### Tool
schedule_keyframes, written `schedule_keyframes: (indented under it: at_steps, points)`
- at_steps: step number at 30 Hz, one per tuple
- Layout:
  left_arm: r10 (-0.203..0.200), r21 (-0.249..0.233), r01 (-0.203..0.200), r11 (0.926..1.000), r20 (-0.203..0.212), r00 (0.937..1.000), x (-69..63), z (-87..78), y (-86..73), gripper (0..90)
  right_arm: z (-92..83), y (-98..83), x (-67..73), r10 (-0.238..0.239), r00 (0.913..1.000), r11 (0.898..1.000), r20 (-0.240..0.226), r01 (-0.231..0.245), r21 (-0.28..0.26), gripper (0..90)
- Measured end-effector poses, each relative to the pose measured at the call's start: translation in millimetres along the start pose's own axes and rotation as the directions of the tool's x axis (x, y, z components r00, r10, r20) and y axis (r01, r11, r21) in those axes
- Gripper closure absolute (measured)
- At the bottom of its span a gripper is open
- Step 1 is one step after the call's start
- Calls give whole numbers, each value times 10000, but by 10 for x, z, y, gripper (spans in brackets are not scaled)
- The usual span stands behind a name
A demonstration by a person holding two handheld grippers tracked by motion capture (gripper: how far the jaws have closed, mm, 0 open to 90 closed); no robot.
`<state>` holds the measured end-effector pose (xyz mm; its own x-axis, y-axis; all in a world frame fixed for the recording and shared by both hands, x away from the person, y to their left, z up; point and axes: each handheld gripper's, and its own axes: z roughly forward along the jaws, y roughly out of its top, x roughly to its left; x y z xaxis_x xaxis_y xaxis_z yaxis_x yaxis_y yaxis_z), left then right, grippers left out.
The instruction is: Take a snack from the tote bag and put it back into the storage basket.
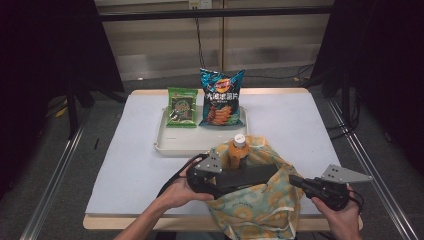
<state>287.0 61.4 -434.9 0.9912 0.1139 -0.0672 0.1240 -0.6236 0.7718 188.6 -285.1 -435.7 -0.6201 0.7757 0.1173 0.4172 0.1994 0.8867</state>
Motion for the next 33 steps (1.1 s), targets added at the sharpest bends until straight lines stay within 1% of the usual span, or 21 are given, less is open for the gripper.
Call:
schedule_keyframes:
  at_steps: [1,4,5,6,9,11,13,15,17,18,19,20,22,23,24,26,27,29,30,32,33]
  points:
    - [23,82,-23,10000,22,10000,-3,11,5,438,5,20,4,-5,10000,9999,36,6,-119,841]
    - [113,102,-114,9999,100,9999,-26,34,25,438,55,77,43,-178,9991,9992,-396,164,-352,674]
    - [103,10,-103,9999,143,9998,-29,40,25,438,78,89,56,-266,9985,9991,-471,250,-344,638]
    - [107,-2,-107,9999,157,9998,-29,42,26,438,100,102,75,-284,9975,9991,-651,263,-328,574]
    - [61,75,-63,10000,144,9999,-24,42,27,438,165,167,126,-445,9957,9986,-809,419,-326,493]
    - [32,2,-32,10000,164,9999,-18,36,29,438,197,226,150,-610,9917,9980,-1133,589,-220,388]
    - [-26,-72,27,10000,155,9999,-10,24,33,438,210,282,163,-862,9845,9963,-1528,852,-130,349]
    - [-54,-79,56,10000,197,9998,-5,24,35,438,227,288,170,-945,9765,9955,-1935,942,-107,336]
    - [-55,24,54,10000,184,9998,-1,20,43,438,265,273,182,-1005,9710,9949,-2172,990,-180,307]
    - [-109,-128,112,9999,229,9997,-6,29,42,438,294,258,191,-1030,9665,9946,-2351,1030,-124,296]
    - [-103,-115,105,9999,225,9997,-5,29,45,439,320,245,206,-1078,9644,9938,-2414,1113,10,287]
    - [16,-39,-15,10000,223,9997,4,27,49,439,341,230,217,-1160,9626,9923,-2448,1232,144,289]
    - [-64,-25,64,10000,248,9997,1,34,46,439,354,205,224,-1244,9637,9908,-2362,1336,234,346]
    - [0,111,-2,9999,200,9998,4,30,47,439,350,191,220,-1350,9624,9892,-2357,1446,240,412]
    - [-64,-1,64,10000,234,9997,4,39,42,439,340,184,218,-1382,9609,9885,-2400,1488,269,463]
    - [-126,34,126,9999,193,9997,2,28,45,439,317,171,217,-1430,9598,9877,-2414,1538,265,576]
    - [-201,-106,203,9997,238,9995,4,22,43,439,301,162,219,-1495,9571,9861,-2481,1628,339,658]
    - [-172,-204,177,9996,258,9995,17,0,45,439,279,146,228,-1518,9560,9852,-2508,1669,397,760]
    - [-222,-246,227,9994,237,9995,16,-8,45,439,266,137,234,-1514,9533,9849,-2612,1680,424,828]
    - [-217,-202,221,9996,181,9996,18,-27,42,439,249,125,238,-1499,9531,9845,-2628,1683,487,892]
    - [-266,-312,273,9991,234,9994,22,-31,36,439,244,120,236,-1494,9523,9841,-2662,1693,534,900]
